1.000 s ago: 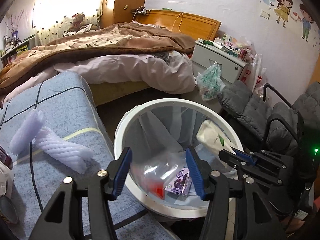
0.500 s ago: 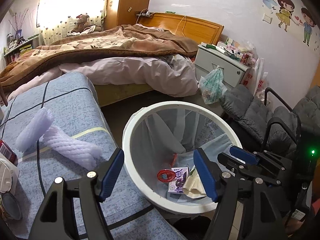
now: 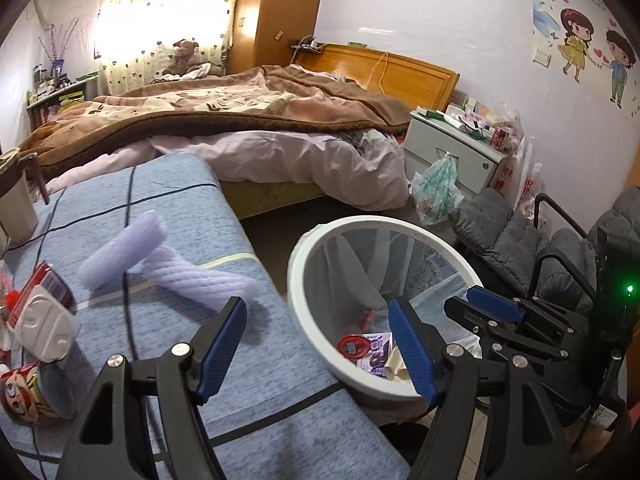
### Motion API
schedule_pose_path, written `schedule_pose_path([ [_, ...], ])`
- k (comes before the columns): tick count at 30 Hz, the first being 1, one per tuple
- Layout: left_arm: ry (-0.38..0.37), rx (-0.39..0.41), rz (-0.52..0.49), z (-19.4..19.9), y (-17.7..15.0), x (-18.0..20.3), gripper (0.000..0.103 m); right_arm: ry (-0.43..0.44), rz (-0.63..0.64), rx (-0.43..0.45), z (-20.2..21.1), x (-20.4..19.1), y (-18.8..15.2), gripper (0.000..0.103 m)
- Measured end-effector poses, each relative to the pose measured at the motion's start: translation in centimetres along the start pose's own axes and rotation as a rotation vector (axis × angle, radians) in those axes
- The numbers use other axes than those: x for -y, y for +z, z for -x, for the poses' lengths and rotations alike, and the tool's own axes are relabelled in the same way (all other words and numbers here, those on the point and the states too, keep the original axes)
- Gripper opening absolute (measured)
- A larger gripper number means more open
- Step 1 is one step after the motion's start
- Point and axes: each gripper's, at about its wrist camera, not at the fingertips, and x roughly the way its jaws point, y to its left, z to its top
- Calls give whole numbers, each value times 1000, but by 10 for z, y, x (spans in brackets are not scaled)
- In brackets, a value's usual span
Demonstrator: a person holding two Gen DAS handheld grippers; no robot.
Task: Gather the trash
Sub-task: 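Move both tools back over the bed, right tool toward the white foam mesh sleeve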
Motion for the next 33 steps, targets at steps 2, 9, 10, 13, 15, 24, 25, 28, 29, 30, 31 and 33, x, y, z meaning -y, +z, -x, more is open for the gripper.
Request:
schedule_pose_path([
  [2, 8, 9, 10, 6, -1, -5, 75, 6, 7, 6, 2, -5, 1, 33],
  [9, 32, 42, 40, 26, -9, -26, 76, 35, 31, 27, 9, -24, 3, 34],
  [10, 36, 44, 43, 28, -10, -28, 76, 41, 36, 31, 10, -28, 4, 34],
  [13, 60, 49, 57, 35, -14, -39, 76, 57, 47, 35, 10, -36, 5, 34],
  [15, 73, 60, 69, 42, -17, -48, 76, 71, 56, 40, 11, -43, 5, 34],
  [24, 184, 95, 146, 76, -40, -102, 78, 140, 116, 36, 2, -86, 6, 41],
  [25, 195, 98, 155, 79, -43, -109, 78, 146, 121, 36, 0, -90, 7, 41],
  [28, 246, 102, 176, 87, -53, -127, 78, 167, 148, 32, -5, -105, 9, 41],
  [29, 262, 100, 180, 89, -56, -133, 78, 173, 155, 32, -8, -109, 10, 41],
  [30, 277, 98, 193, 92, -59, -140, 78, 179, 162, 32, -10, -112, 12, 41],
  [31, 284, 99, 206, 95, -61, -147, 78, 189, 172, 33, -12, -117, 14, 42],
  [33, 300, 98, 233, 98, -66, -160, 78, 194, 186, 30, -18, -124, 17, 43],
])
